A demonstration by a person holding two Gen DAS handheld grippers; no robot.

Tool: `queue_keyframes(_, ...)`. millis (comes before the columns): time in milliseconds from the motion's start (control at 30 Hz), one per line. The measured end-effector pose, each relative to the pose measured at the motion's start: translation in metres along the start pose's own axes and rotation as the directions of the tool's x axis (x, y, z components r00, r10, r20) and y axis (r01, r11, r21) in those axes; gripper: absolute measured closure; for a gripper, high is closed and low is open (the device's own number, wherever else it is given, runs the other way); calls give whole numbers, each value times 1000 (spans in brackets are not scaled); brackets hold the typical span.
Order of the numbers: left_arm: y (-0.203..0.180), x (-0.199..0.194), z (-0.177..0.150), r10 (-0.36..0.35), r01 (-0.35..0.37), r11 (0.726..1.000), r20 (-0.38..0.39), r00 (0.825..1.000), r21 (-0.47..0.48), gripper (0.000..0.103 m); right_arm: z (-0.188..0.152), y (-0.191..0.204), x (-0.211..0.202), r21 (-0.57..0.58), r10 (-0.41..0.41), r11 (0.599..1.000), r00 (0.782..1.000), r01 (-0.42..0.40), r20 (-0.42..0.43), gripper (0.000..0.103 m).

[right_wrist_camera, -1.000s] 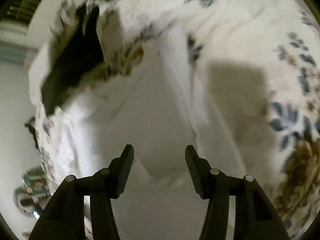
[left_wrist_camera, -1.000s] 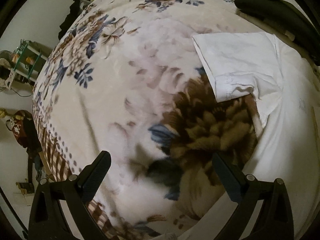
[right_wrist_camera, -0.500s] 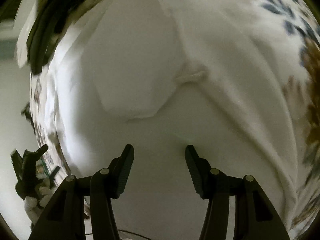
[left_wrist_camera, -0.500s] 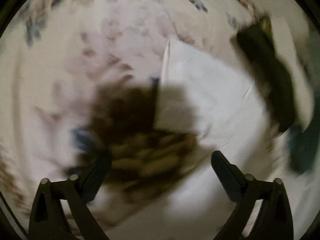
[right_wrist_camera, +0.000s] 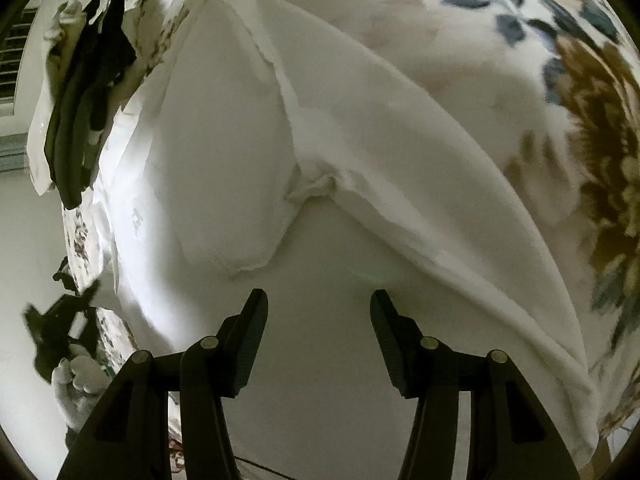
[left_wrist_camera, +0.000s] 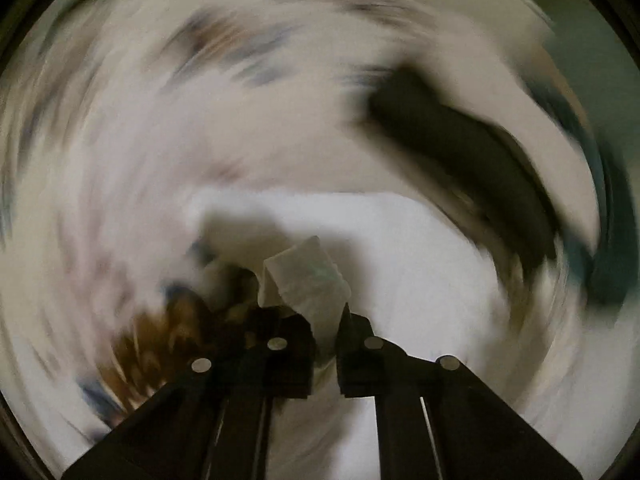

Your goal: Fold small clothes

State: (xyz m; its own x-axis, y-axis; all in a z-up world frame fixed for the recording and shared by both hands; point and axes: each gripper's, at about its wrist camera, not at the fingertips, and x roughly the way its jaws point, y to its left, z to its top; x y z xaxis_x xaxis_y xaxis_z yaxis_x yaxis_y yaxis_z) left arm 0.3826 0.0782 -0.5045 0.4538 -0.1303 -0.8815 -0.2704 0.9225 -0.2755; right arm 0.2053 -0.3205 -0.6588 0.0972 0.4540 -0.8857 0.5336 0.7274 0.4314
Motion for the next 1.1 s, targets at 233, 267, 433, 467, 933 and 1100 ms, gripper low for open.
queue_keyframes(233,-144,7,-117,73,-3,703,-69,995,711,93,-9,-23,-14,38,-20,999,1000,21,-15,47)
queue_keyframes(267,-147,11,-135,79,19,669,-96,992,743,92,-9,-22,-14,42,-21,999,1000,22,-15,47)
queue_keyframes(433,-128,13,-177,153,16,635,-146,977,773,68,-8,-28,-33,46,-16,999,1000,17,-20,47)
queue_keyframes(467,-116,9,-177,155,13,661,-154,976,750,56,-7,-25,-36,36,-11,999,1000,11,-18,47)
queue_keyframes(933,-9,11,-91,280,-226,880,-72,957,417,27,85,126,17,-242,94,964,993,-110,-75,45)
queue_keyframes(1100,-6,25,-67,300,-257,887,-54,952,383,27,91,170,43,-344,53,935,992,-89,-114,102)
